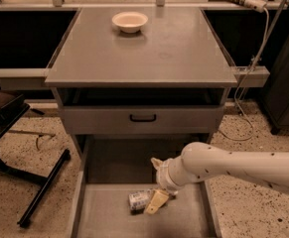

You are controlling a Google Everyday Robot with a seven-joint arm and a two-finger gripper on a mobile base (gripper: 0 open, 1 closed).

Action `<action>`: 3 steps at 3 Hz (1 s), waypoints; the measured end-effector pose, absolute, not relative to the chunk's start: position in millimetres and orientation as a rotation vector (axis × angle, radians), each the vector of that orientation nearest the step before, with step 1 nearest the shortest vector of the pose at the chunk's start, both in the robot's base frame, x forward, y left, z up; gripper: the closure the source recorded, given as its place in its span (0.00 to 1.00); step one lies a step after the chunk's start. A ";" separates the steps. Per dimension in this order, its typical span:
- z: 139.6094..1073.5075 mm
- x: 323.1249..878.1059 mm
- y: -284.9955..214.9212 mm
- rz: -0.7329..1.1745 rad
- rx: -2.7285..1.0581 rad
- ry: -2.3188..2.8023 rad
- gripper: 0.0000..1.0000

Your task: Pick blue plastic bottle from middle drawer and place on counter

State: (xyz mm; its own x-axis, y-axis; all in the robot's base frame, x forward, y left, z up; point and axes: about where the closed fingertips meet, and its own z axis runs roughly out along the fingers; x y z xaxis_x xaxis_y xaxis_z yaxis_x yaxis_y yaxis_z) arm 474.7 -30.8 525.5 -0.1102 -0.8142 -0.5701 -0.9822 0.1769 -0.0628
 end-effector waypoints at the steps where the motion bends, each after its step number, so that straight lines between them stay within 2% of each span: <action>1: 494.6 491.9 -22.9 0.461 -1.709 1.965 0.00; 3: 447.0 517.5 -36.6 0.487 -1.674 2.006 0.00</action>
Offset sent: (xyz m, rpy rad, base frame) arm 0.0526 -0.0142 -0.0924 -0.0022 0.0374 -0.0340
